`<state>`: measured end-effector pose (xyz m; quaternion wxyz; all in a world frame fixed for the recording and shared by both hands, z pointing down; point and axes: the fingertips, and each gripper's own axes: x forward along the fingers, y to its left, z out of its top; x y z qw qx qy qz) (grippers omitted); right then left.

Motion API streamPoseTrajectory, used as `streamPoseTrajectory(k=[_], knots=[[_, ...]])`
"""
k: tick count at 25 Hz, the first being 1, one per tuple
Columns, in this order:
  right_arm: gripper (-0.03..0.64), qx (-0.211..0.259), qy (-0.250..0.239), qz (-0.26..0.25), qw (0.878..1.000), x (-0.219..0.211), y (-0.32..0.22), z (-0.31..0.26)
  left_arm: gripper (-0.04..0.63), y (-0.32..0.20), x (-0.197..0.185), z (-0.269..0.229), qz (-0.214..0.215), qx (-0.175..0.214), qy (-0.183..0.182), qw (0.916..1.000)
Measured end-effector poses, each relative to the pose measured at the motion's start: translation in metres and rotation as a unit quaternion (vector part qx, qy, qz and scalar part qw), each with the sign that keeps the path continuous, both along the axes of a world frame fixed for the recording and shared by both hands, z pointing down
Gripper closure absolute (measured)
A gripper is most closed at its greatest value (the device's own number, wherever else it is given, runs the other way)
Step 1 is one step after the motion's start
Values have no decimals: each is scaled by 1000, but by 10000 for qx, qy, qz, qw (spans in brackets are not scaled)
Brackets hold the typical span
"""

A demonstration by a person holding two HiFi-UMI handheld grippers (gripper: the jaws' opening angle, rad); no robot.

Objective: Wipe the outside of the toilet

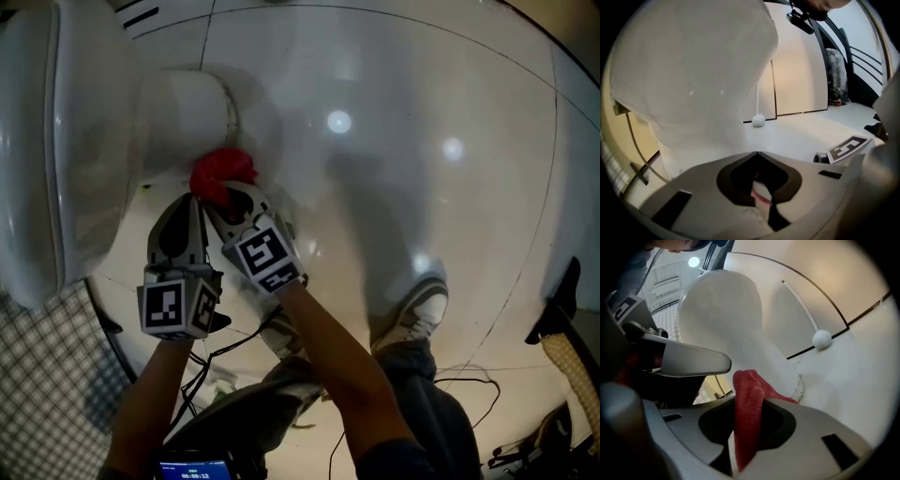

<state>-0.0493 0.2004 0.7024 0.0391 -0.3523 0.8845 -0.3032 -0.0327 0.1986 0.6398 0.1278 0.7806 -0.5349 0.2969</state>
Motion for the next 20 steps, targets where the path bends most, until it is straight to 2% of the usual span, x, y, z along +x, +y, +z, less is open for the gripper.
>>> streamPoseTrajectory(k=[3, 9, 11, 16, 20], knots=[[525, -48, -2, 92, 9999, 5, 7, -20, 589, 12, -12, -8, -86, -32, 56, 9999], [525, 114, 200, -269, 9994, 12, 37, -109, 589, 38, -39, -66, -877, 15, 408, 9953], [525, 161, 294, -566, 9978, 6, 50, -143, 589, 48, -48, -93, -1159, 84, 514, 9919], [525, 234, 493, -1465, 9877, -42, 84, -213, 589, 83, -99, -147, -2061, 148, 701, 9759], [525, 372, 509, -2288, 9714, -87, 118, -251, 589, 131, -147, -171, -2939, 222, 756, 9526]])
